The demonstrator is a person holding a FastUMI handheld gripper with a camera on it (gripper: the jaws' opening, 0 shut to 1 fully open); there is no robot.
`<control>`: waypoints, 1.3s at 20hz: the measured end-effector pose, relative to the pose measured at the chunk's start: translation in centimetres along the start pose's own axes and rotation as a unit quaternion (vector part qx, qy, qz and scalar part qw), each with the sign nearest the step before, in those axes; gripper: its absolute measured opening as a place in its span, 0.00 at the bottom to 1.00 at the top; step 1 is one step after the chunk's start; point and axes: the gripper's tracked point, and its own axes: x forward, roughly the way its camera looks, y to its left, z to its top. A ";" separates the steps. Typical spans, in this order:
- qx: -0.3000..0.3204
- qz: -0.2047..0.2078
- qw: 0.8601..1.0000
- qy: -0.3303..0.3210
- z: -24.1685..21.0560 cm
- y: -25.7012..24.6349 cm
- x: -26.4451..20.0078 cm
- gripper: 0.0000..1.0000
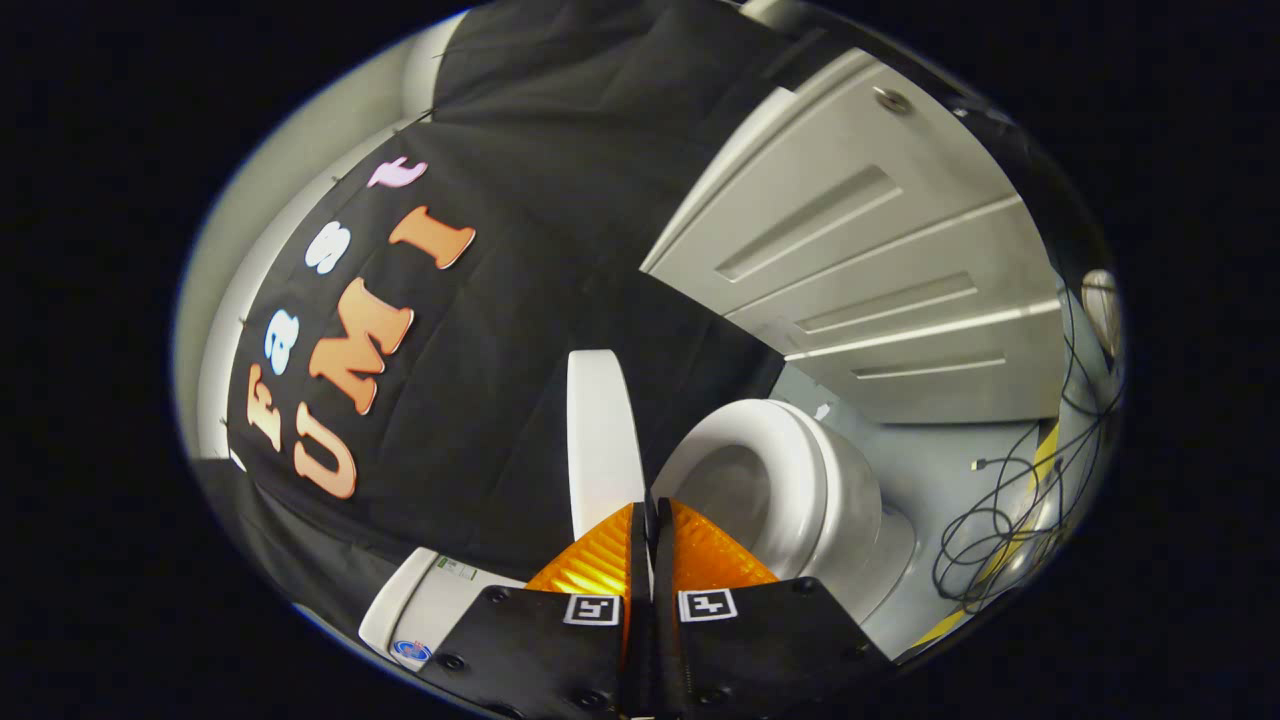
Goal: Open the toilet lid.
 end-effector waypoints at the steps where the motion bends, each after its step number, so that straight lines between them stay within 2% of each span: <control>1: -0.015 0.002 1.000 -0.001 0.2 1.1 -0.4 0.08; 5: -0.048 0.001 0.999 -0.006 0.0 4.5 -1.3 0.08; 11: -0.130 0.005 0.991 0.007 -0.7 7.8 -2.1 0.08; 14: -0.132 0.020 0.991 0.011 -1.2 10.3 -2.9 0.08; 18: -0.200 0.030 0.979 0.021 -2.3 12.9 -3.4 0.08; 26: -0.265 0.056 0.962 0.025 -5.5 19.2 -5.2 0.08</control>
